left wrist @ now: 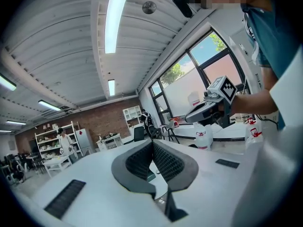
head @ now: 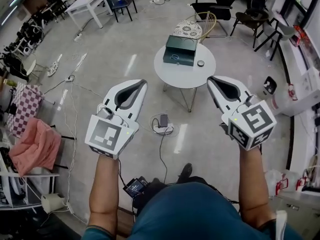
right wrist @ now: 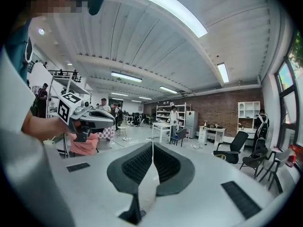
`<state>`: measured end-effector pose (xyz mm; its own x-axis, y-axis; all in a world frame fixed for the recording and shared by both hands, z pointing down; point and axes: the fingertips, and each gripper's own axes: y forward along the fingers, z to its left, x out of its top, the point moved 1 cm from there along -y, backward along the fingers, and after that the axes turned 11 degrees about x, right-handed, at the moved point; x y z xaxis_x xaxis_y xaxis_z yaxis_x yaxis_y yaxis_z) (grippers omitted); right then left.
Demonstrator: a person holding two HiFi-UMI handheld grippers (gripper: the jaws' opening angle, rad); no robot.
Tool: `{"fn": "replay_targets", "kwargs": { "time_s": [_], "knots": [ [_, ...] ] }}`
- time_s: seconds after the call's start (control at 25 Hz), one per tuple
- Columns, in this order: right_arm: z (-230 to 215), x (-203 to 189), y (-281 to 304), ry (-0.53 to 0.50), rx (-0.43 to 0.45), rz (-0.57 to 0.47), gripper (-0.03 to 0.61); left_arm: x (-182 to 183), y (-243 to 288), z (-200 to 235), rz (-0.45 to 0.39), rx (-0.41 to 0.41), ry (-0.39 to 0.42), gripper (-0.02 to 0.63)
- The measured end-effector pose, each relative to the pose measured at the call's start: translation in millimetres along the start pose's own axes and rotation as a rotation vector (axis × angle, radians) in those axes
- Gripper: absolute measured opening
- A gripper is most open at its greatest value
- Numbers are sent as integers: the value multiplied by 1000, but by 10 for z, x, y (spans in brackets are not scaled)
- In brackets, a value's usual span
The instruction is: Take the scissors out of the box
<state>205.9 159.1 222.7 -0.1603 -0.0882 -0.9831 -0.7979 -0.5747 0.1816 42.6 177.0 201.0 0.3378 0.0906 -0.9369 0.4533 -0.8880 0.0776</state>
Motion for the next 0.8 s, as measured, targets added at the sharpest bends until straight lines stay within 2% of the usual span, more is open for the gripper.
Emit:
{"fn": "replay_targets", "kwargs": {
  "time_s": [0.36, 0.64, 0.8],
  "knots": [
    [-376, -67, -99, 18, -45, -3, 38, 77, 498, -129, -6, -53, 20, 18],
    [-500, -71, 139, 19, -124, 22, 38, -75, 842, 175, -27, -116, 9, 18],
    [-615, -25, 420, 27, -180, 40, 38, -147, 1084, 448, -71, -178, -4, 18]
  ]
}}
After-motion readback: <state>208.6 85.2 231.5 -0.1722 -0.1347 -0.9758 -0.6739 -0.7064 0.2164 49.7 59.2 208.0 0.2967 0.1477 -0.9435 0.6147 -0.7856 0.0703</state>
